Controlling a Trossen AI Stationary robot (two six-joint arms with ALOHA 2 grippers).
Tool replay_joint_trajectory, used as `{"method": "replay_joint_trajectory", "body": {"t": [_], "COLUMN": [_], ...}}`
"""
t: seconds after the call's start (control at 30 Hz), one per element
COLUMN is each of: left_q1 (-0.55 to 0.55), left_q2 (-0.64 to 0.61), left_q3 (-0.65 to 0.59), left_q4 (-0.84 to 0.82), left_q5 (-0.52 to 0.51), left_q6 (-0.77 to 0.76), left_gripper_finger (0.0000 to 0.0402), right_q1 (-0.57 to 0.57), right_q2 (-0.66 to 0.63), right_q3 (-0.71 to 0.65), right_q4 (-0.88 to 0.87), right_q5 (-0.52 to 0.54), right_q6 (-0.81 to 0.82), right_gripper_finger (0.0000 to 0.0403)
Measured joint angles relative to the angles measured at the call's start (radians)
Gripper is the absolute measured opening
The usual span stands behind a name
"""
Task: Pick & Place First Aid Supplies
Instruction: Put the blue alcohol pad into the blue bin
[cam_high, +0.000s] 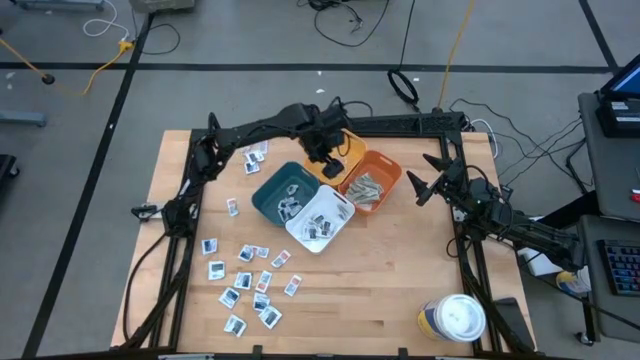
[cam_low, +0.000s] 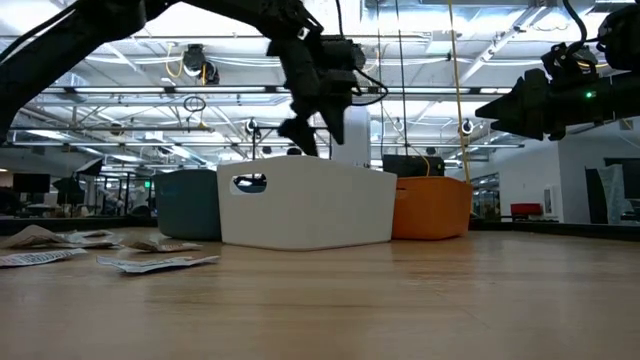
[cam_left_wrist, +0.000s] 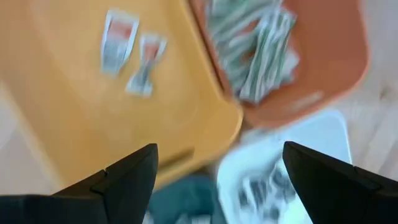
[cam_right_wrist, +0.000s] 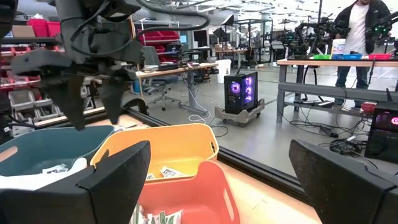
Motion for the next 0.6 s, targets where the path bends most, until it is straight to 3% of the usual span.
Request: {"method": "replay_joint_trajectory", "body": {"t": [0.4,0.6], "left_q1": [-0.027,-0.027], "left_q2": [-0.074,-0.105], "left_q3": [0.000,-0.060], "left_q4": [-0.345,-0.368], "left_q5": [-0.134,-0.139], "left_q6": [-0.026,0.000], "left_gripper_finger": [0.0351,0.0351], "right_q1": [0.000,0.000], "right_q2": [0.000,0.000], "right_q3": [0.000,0.000], "right_q4": [0.000,0.000], "right_q5": [0.000,0.000], "right_q6": [0.000,0.000], "right_gripper_finger": [0.0377,0.0377]}}
